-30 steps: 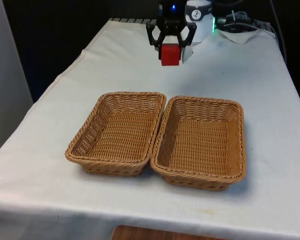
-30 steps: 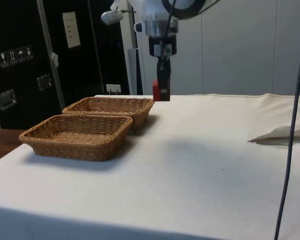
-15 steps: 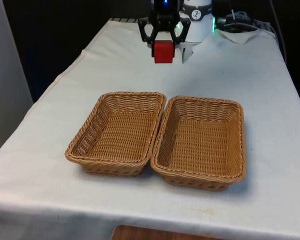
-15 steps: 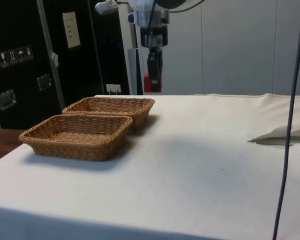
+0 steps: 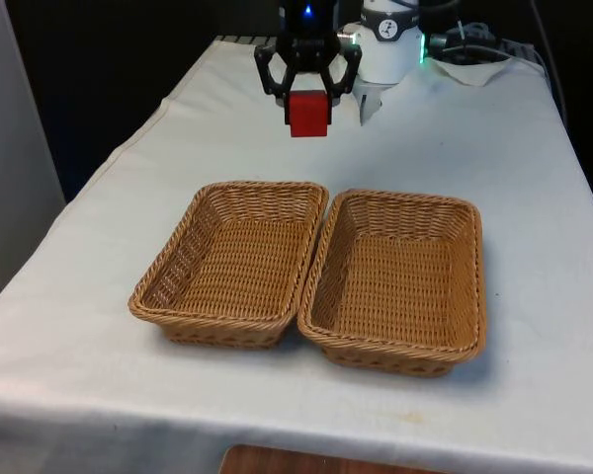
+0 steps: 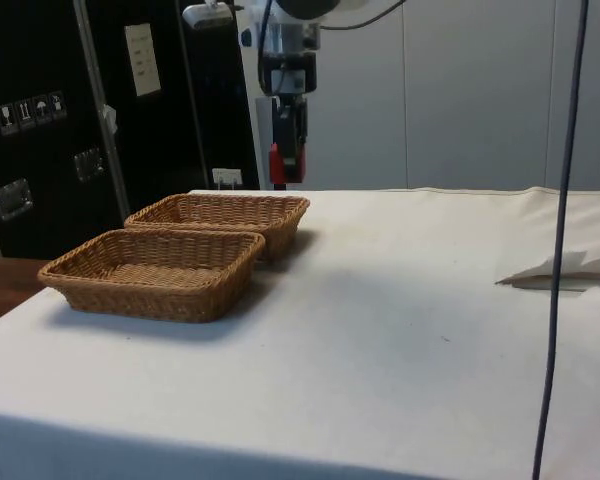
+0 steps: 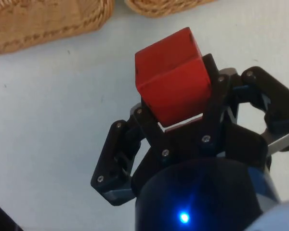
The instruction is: Pick up the red cube and place it into the right basket.
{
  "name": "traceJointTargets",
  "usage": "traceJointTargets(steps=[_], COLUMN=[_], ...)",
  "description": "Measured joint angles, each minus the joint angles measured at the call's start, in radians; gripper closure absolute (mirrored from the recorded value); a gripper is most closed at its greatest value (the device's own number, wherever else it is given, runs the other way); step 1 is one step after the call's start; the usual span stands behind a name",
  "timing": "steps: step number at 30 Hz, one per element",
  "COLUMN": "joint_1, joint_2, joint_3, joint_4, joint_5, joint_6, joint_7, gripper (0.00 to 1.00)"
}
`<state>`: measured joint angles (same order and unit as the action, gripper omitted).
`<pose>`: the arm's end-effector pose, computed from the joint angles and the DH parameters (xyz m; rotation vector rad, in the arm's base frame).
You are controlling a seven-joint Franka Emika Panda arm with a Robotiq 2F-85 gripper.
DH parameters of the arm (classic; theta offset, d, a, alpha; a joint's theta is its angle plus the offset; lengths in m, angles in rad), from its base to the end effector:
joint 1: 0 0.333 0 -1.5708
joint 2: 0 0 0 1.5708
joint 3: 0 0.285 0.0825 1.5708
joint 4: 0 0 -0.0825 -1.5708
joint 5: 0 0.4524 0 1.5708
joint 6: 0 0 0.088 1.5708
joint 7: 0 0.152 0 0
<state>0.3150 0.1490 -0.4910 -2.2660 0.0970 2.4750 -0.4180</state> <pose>0.5759 -0.1079 0.1832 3.0975 0.2725 0.1156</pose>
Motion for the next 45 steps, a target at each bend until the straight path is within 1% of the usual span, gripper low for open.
traceJointTargets(steps=[4,5,10,15,21,22,25,30,31,35,36,38,39,43,45], joint_1=[-0.001,-0.001,-0.003,-0.007,-0.015,-0.018,-0.019,-0.026,-0.028,-0.03,-0.033,-0.036,-0.039,-0.044,-0.046], joint_2=[0.029,0.029,0.075,0.103,0.163,0.182,0.191,0.236,0.255,0.275,0.296,0.318,0.341,0.39,0.401], joint_3=[-0.006,-0.006,-0.017,-0.021,-0.031,-0.034,-0.036,-0.048,-0.053,-0.057,-0.059,-0.062,-0.065,-0.069,-0.07], joint_4=[0.033,0.033,0.086,0.117,0.178,0.196,0.204,0.249,0.264,0.281,0.299,0.318,0.338,0.38,0.39], joint_5=[0.033,0.033,0.078,0.104,0.161,0.18,0.189,0.231,0.248,0.268,0.288,0.309,0.329,0.368,0.377], joint_6=[-0.005,-0.005,-0.021,-0.027,-0.044,-0.047,-0.049,-0.064,-0.065,-0.066,-0.068,-0.071,-0.075,-0.08,-0.081], joint_7=[-0.025,-0.025,-0.059,-0.077,-0.121,-0.135,-0.142,-0.176,-0.188,-0.201,-0.214,-0.227,-0.238,-0.256,-0.259], gripper=[0.97,0.97,0.97,0.97,0.97,0.97,0.97,0.97,0.97,0.97,0.97,0.97,0.97,0.97,0.97])
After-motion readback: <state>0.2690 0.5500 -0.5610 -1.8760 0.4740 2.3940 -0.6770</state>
